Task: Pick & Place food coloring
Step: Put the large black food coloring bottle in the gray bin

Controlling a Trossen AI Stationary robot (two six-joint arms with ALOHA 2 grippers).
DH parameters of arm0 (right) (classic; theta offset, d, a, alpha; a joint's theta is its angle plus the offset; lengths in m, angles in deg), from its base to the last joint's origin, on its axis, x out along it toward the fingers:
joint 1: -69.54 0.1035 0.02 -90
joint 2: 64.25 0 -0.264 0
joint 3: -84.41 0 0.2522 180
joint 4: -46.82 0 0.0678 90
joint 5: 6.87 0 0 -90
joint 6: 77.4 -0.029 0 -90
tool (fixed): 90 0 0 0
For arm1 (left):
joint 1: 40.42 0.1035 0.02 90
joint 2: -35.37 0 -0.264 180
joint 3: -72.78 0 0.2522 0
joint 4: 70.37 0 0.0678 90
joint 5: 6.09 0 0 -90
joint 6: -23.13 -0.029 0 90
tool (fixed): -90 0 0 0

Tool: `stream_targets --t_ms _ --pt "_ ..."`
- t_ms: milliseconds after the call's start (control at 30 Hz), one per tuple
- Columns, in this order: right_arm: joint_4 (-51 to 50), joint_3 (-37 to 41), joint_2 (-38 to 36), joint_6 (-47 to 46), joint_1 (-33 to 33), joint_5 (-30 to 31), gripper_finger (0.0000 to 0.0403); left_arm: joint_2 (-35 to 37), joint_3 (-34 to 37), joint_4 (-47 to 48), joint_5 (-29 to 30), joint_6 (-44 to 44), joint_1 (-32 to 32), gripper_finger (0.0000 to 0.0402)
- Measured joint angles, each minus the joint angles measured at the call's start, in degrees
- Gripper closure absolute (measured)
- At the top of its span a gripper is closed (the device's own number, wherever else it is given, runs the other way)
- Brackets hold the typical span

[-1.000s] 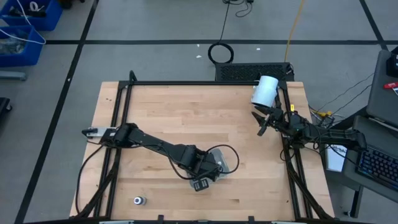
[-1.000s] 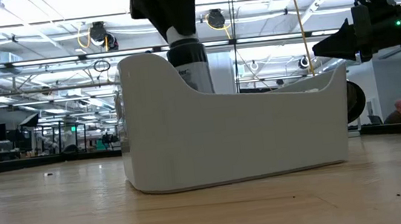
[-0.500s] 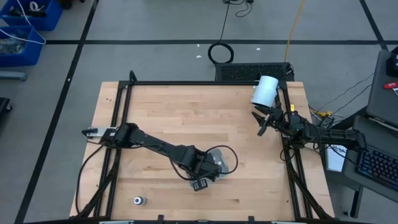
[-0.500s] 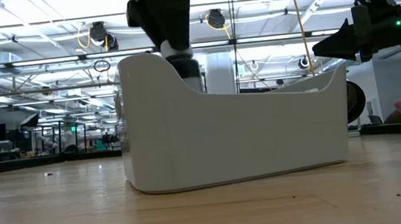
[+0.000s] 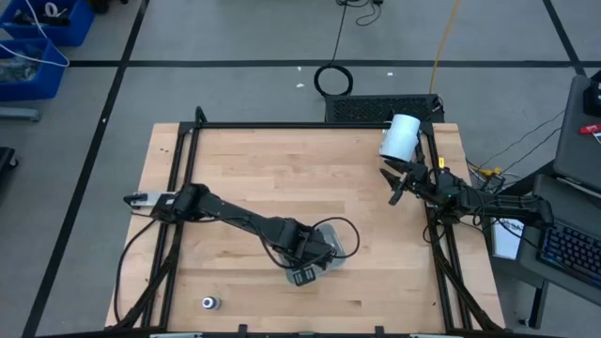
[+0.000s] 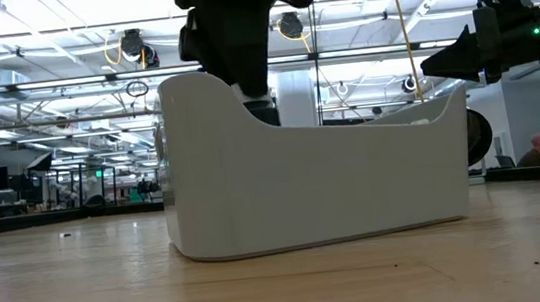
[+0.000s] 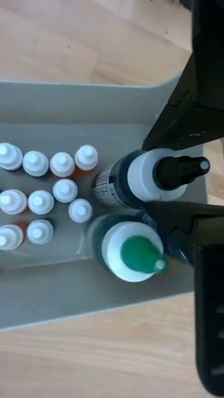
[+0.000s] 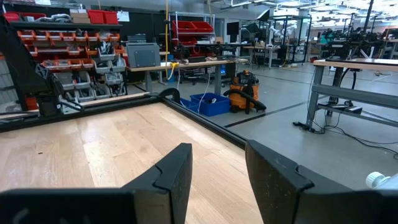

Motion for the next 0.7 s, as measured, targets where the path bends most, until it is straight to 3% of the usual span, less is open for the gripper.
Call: stream_targets --t_ms 567,700 --pt "0.00 0.00 0.00 0.00 0.00 0.00 0.0261 0.10 1.29 -3.68 -1.83 0.42 0.21 0.0281" --pt "0.00 0.00 0.00 0.00 0.00 0.00 0.0261 -0.23 1.42 -3.74 -2.26 1.90 0.14 0.0215"
